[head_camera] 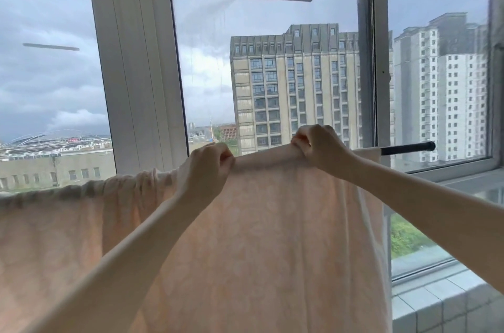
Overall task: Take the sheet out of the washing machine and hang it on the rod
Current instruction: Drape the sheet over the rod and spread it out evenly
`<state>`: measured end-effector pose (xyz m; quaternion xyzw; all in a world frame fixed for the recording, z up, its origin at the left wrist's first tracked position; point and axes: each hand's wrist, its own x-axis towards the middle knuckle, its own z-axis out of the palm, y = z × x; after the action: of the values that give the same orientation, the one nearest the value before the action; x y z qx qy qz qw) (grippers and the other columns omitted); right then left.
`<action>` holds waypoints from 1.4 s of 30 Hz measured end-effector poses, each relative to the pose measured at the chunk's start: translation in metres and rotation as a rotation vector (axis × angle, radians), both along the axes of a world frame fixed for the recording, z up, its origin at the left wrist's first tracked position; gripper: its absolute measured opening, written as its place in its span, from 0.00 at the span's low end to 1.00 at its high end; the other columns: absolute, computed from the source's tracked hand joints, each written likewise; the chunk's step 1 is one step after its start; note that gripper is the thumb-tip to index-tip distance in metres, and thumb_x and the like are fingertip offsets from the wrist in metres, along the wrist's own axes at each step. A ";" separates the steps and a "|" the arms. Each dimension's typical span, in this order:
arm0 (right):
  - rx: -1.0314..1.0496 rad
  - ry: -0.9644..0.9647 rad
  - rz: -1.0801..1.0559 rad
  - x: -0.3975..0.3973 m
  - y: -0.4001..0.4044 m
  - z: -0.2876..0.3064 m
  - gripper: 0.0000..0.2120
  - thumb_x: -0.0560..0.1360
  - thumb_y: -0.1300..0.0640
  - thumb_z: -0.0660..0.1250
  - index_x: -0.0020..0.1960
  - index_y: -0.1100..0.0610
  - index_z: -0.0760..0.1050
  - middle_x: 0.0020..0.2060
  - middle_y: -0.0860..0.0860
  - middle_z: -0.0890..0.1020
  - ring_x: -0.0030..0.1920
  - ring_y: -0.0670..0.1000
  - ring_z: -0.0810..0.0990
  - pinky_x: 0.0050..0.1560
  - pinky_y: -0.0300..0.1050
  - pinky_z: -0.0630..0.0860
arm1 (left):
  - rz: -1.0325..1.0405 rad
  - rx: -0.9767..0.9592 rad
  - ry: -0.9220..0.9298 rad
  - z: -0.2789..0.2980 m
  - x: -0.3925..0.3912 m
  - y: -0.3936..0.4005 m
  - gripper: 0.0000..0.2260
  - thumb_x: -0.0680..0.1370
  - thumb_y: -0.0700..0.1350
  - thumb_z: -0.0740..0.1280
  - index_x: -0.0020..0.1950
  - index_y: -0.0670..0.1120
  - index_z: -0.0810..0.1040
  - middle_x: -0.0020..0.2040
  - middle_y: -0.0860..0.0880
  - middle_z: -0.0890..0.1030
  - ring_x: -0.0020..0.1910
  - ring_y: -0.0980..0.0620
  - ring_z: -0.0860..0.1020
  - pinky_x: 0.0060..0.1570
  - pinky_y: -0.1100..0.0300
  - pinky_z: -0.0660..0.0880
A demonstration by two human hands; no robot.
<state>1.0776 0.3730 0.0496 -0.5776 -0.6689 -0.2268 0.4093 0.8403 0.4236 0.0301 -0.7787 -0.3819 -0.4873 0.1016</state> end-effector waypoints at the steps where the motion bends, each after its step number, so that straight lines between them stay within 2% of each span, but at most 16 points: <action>1: -0.016 -0.006 0.017 -0.003 0.000 0.002 0.07 0.77 0.61 0.66 0.49 0.63 0.81 0.42 0.55 0.84 0.43 0.51 0.81 0.44 0.36 0.70 | 0.041 0.004 -0.013 -0.001 0.000 0.001 0.05 0.78 0.47 0.66 0.43 0.49 0.79 0.42 0.53 0.81 0.42 0.50 0.79 0.36 0.58 0.69; 6: -0.166 -0.014 0.058 0.009 -0.008 -0.001 0.07 0.78 0.61 0.64 0.51 0.59 0.81 0.43 0.50 0.82 0.43 0.47 0.79 0.39 0.26 0.66 | 0.066 0.132 0.017 -0.013 0.004 -0.003 0.04 0.78 0.43 0.66 0.45 0.47 0.79 0.43 0.51 0.81 0.43 0.49 0.78 0.39 0.56 0.71; 9: -0.215 0.017 0.012 0.041 -0.017 -0.001 0.09 0.78 0.63 0.61 0.49 0.57 0.81 0.41 0.51 0.83 0.39 0.50 0.81 0.36 0.32 0.73 | 0.002 0.180 0.077 -0.016 0.018 -0.014 0.05 0.78 0.44 0.65 0.50 0.48 0.81 0.47 0.52 0.82 0.48 0.50 0.78 0.49 0.53 0.74; 11: -0.257 0.018 -0.005 0.061 -0.021 0.000 0.11 0.77 0.64 0.60 0.49 0.58 0.81 0.42 0.53 0.84 0.39 0.51 0.80 0.41 0.42 0.78 | -0.023 0.186 0.145 -0.019 0.033 -0.022 0.08 0.80 0.47 0.64 0.53 0.48 0.82 0.50 0.52 0.82 0.51 0.49 0.78 0.51 0.53 0.74; 13: -0.311 0.009 -0.006 0.081 -0.023 0.001 0.11 0.77 0.63 0.59 0.50 0.59 0.81 0.43 0.55 0.84 0.41 0.53 0.80 0.45 0.50 0.78 | -0.025 0.185 0.197 -0.020 0.051 -0.028 0.10 0.81 0.50 0.62 0.57 0.50 0.81 0.54 0.52 0.81 0.53 0.50 0.77 0.52 0.54 0.75; 16: -0.428 -0.012 0.036 0.108 -0.027 0.005 0.07 0.79 0.59 0.61 0.48 0.54 0.78 0.40 0.57 0.83 0.37 0.56 0.80 0.40 0.51 0.77 | -0.021 0.152 0.194 -0.017 0.081 -0.033 0.13 0.81 0.53 0.60 0.60 0.50 0.79 0.57 0.53 0.80 0.55 0.51 0.77 0.53 0.55 0.73; 18: -0.481 -0.042 0.062 0.125 -0.031 0.006 0.06 0.78 0.54 0.64 0.47 0.54 0.78 0.36 0.53 0.82 0.32 0.49 0.79 0.36 0.47 0.77 | -0.017 0.104 0.173 -0.015 0.101 -0.036 0.13 0.81 0.53 0.61 0.60 0.50 0.79 0.57 0.52 0.80 0.55 0.50 0.77 0.54 0.53 0.73; 19: -0.472 -0.064 0.086 0.132 -0.034 0.006 0.07 0.78 0.53 0.66 0.47 0.55 0.79 0.35 0.51 0.82 0.30 0.44 0.77 0.33 0.40 0.75 | -0.003 0.086 0.166 -0.015 0.111 -0.038 0.11 0.81 0.52 0.62 0.58 0.50 0.79 0.55 0.52 0.81 0.54 0.49 0.77 0.54 0.53 0.73; 21: -0.360 -0.091 0.147 0.145 -0.036 0.005 0.08 0.75 0.57 0.69 0.51 0.59 0.82 0.40 0.50 0.85 0.35 0.38 0.79 0.42 0.34 0.77 | 0.007 0.061 0.099 -0.016 0.124 -0.040 0.07 0.79 0.49 0.65 0.52 0.49 0.81 0.51 0.53 0.81 0.51 0.49 0.78 0.51 0.52 0.74; 23: -0.223 -0.084 0.196 0.152 -0.038 0.000 0.08 0.74 0.61 0.70 0.53 0.60 0.83 0.45 0.51 0.86 0.42 0.42 0.82 0.52 0.37 0.77 | -0.017 0.045 -0.023 -0.016 0.130 -0.042 0.04 0.77 0.46 0.68 0.46 0.49 0.82 0.46 0.54 0.81 0.47 0.50 0.79 0.47 0.52 0.75; 27: -0.055 -0.080 0.228 0.160 -0.032 -0.006 0.08 0.76 0.63 0.68 0.52 0.60 0.83 0.45 0.52 0.86 0.43 0.45 0.80 0.55 0.39 0.74 | 0.020 0.028 -0.162 -0.014 0.146 -0.050 0.04 0.77 0.42 0.68 0.44 0.48 0.82 0.43 0.53 0.83 0.44 0.52 0.80 0.46 0.55 0.76; 31: 0.120 0.039 0.178 0.187 -0.031 0.020 0.08 0.77 0.63 0.65 0.52 0.61 0.83 0.44 0.55 0.85 0.42 0.49 0.80 0.52 0.39 0.72 | 0.020 0.055 -0.331 0.004 0.162 -0.056 0.05 0.78 0.42 0.67 0.43 0.48 0.79 0.38 0.54 0.80 0.39 0.56 0.77 0.40 0.69 0.68; 34: 0.225 0.121 0.149 0.209 -0.039 0.034 0.08 0.77 0.63 0.64 0.48 0.59 0.83 0.39 0.52 0.84 0.39 0.48 0.79 0.40 0.30 0.69 | 0.014 0.120 -0.405 0.017 0.172 -0.063 0.06 0.78 0.42 0.67 0.41 0.48 0.78 0.35 0.59 0.77 0.36 0.63 0.74 0.37 0.75 0.64; 36: 0.148 0.120 0.194 0.212 -0.043 0.026 0.09 0.75 0.63 0.64 0.44 0.57 0.83 0.36 0.49 0.83 0.36 0.44 0.79 0.35 0.26 0.68 | 0.031 0.134 -0.330 0.011 0.182 -0.068 0.04 0.77 0.41 0.67 0.44 0.48 0.79 0.39 0.57 0.79 0.39 0.60 0.75 0.41 0.68 0.67; 39: -0.112 0.068 0.305 0.206 -0.046 0.005 0.10 0.73 0.65 0.64 0.44 0.54 0.83 0.36 0.50 0.84 0.28 0.38 0.76 0.31 0.30 0.73 | 0.097 0.143 -0.118 -0.009 0.203 -0.076 0.07 0.75 0.38 0.68 0.49 0.49 0.80 0.48 0.56 0.81 0.48 0.53 0.75 0.45 0.59 0.69; 42: -0.218 0.043 0.362 0.201 -0.047 0.004 0.09 0.73 0.65 0.66 0.48 0.56 0.83 0.41 0.49 0.85 0.41 0.44 0.82 0.46 0.43 0.81 | 0.061 0.198 0.039 -0.024 0.230 -0.095 0.01 0.76 0.44 0.68 0.45 0.49 0.80 0.45 0.55 0.82 0.49 0.50 0.75 0.48 0.54 0.72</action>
<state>1.2788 0.3263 0.0538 -0.4938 -0.7734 -0.0635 0.3924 1.0703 0.3285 0.0060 -0.7622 -0.3535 -0.5041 0.2001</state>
